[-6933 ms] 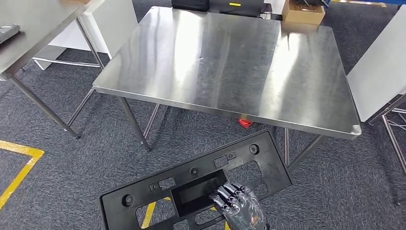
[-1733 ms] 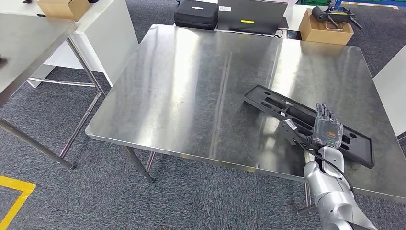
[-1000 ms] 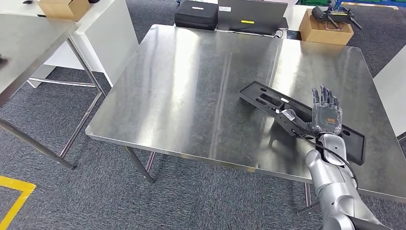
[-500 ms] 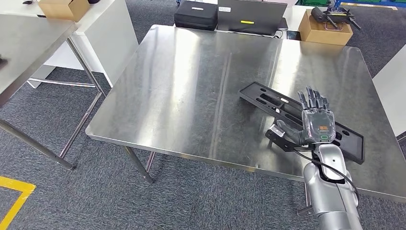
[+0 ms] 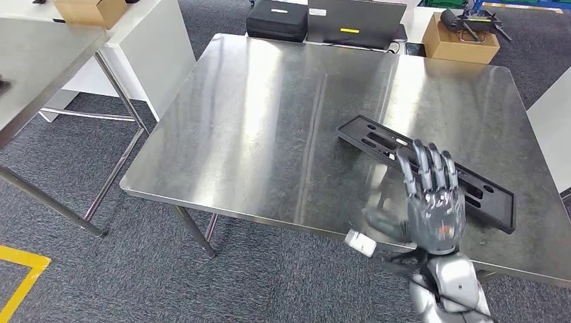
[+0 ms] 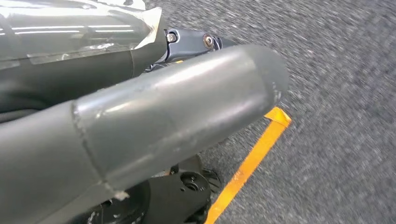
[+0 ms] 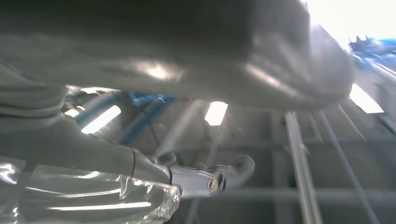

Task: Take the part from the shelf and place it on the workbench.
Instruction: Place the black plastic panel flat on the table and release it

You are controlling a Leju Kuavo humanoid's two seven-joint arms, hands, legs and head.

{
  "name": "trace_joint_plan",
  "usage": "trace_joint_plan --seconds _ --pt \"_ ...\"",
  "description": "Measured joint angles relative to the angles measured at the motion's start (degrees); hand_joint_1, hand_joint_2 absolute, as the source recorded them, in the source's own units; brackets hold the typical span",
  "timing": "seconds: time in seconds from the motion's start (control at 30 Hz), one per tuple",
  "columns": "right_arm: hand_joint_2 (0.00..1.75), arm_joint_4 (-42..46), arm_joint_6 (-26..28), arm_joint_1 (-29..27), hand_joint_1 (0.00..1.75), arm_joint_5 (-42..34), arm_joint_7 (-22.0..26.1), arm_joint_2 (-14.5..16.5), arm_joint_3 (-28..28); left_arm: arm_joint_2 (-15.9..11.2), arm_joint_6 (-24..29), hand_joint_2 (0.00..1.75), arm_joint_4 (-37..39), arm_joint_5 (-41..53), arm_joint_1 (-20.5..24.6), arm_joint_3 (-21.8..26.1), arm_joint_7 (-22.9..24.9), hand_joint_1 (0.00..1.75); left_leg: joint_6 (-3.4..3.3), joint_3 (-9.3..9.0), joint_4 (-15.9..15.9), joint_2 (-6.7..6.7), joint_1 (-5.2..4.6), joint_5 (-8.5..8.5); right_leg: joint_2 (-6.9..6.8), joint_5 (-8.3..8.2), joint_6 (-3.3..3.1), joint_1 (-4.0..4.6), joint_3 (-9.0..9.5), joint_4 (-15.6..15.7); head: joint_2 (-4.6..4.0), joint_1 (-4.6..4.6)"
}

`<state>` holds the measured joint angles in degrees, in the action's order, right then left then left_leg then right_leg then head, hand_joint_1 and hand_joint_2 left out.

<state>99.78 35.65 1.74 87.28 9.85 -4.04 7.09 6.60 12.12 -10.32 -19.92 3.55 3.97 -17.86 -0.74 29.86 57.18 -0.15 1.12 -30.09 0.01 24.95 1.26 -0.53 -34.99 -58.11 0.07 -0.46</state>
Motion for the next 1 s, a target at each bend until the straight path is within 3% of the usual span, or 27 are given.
trace_joint_plan --seconds 0.17,0.33,0.4,0.53,0.67,0.73,0.8,0.87,0.9,0.97,1.0 --pt "0.0 16.91 0.81 -13.01 0.0 2.6 4.98 0.46 4.63 0.52 0.3 0.0 0.0 -0.79 -0.2 1.09 -0.39 0.0 0.16 -0.02 -0.02 0.06 0.0 -0.17 0.04 0.07 -0.05 0.0 0.03 0.0 -0.01 0.01" --pt "0.0 26.59 0.81 -19.7 0.0 2.77 7.43 1.2 8.29 1.11 0.57 0.0 0.0 -2.54 -0.21 2.64 -0.7 0.0 0.05 -0.18 0.03 0.14 -0.1 -0.26 0.06 0.06 -0.04 -0.07 0.16 0.06 -0.02 0.01" --pt "0.0 28.37 0.81 -21.17 0.0 2.81 5.89 1.22 9.67 1.27 0.75 0.0 0.0 -3.33 -0.21 3.36 -0.62 0.0 -0.22 -0.26 0.18 0.2 -0.18 -0.42 0.09 0.05 -0.02 -0.25 0.29 0.12 -0.01 0.0" --pt "0.0 29.37 0.81 -22.19 0.0 2.87 -1.75 0.0 13.08 1.46 1.07 0.0 0.0 -4.26 -0.22 4.79 -0.42 0.0 -0.74 -0.32 0.48 0.28 -0.34 -0.63 0.15 -0.01 0.09 -0.44 0.49 0.17 -0.01 -0.02" --pt "0.0 29.38 0.81 -22.07 0.0 2.32 -7.44 -1.79 16.03 1.87 1.07 0.0 -0.01 -4.69 -0.21 5.53 -0.38 0.0 -1.8 -1.15 -0.95 0.47 -0.06 0.78 0.1 -0.04 0.87 -0.24 0.69 0.36 -0.01 0.01" --pt "0.0 29.33 0.81 -21.88 0.0 1.4 -8.75 -2.55 17.02 2.14 1.05 0.0 -0.02 -4.75 -0.2 5.88 -0.39 0.0 -2.25 -1.8 -2.23 0.8 0.49 1.79 0.06 2.52 0.79 -0.16 -1.09 -3.85 -0.02 0.28" --pt "0.0 29.22 0.81 -21.78 0.0 0.67 -9.15 -2.97 17.47 2.24 1.03 0.0 -0.02 -4.77 -0.26 6.11 -0.39 0.0 -2.41 -1.74 -2.42 1.04 0.55 2.06 0.06 5.97 0.85 -0.54 -4.19 -11.62 -0.01 0.51" --pt "0.0 29.07 0.81 -21.79 0.0 0.35 -9.2 -3.21 17.64 2.42 0.99 0.0 -0.01 -4.78 -0.33 6.18 -0.38 0.0 -2.2 -1.68 -2.4 1.18 0.74 2.11 0.04 6.97 1.82 -1.18 -5.41 -15.49 -0.01 0.56" --pt "0.0 28.98 0.81 -21.81 0.0 -0.03 -9.04 -3.27 17.66 2.48 0.97 0.0 -0.01 -4.78 -0.33 6.21 -0.32 0.0 -1.95 -1.69 -2.36 1.2 0.96 2.1 0.01 6.18 2.63 -1.59 -4.39 -14.13 -0.01 0.58" --pt "0.0 28.68 0.81 -21.97 0.0 -2.01 -7.42 -3.08 17.43 2.55 0.95 0.0 -0.02 -4.76 -0.32 6.24 -0.14 0.0 -1.03 -1.71 -2.04 1.13 1.45 1.92 -0.19 3.46 4.38 -2.5 0.35 -5.78 -0.01 0.69" --pt "0.0 28.37 0.81 -22.23 0.0 -3.86 -5.33 -2.58 16.96 2.58 0.96 0.0 -0.02 -4.74 -0.31 6.26 -0.03 0.0 -0.37 -1.59 -1.79 1.01 1.56 1.78 0.01 2.37 4.77 -2.5 2.52 -2.27 -0.01 0.89"
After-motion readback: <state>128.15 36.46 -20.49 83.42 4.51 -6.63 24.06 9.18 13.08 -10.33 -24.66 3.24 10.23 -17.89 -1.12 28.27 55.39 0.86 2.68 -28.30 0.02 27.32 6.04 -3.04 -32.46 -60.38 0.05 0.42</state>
